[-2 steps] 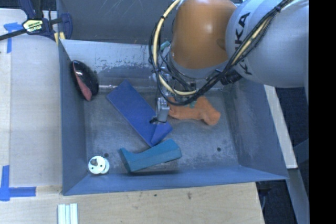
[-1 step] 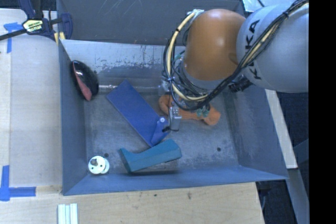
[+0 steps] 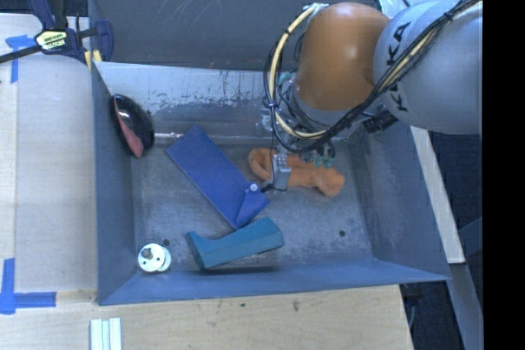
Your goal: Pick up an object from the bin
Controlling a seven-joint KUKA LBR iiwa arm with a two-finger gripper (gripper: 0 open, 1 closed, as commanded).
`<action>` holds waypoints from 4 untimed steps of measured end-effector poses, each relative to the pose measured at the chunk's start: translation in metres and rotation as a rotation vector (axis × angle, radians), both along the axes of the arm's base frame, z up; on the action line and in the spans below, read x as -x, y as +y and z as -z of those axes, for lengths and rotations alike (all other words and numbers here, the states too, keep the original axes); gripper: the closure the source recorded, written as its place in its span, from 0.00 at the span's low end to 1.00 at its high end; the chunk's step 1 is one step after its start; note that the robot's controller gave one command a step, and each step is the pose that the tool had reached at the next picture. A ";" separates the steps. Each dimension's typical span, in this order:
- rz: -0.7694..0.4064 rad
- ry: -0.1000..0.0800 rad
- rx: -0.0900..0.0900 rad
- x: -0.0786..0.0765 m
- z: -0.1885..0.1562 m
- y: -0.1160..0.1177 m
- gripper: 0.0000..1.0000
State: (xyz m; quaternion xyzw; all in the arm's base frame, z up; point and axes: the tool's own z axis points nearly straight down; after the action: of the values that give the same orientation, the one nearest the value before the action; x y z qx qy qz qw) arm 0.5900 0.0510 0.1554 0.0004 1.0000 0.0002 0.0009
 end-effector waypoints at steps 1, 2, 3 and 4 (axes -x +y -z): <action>-0.213 -0.001 0.000 -0.025 0.063 -0.031 1.00; -0.213 -0.001 0.000 -0.025 0.063 -0.031 0.00; -0.212 -0.001 0.000 -0.025 0.063 -0.031 1.00; -0.212 -0.001 0.000 -0.025 0.063 -0.031 1.00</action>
Offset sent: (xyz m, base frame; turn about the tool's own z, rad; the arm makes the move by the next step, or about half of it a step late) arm 0.0000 0.0000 0.0000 0.0000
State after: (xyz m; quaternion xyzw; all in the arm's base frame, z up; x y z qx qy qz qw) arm 0.6153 0.0197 0.0921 -0.1053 0.9944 0.0003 0.0013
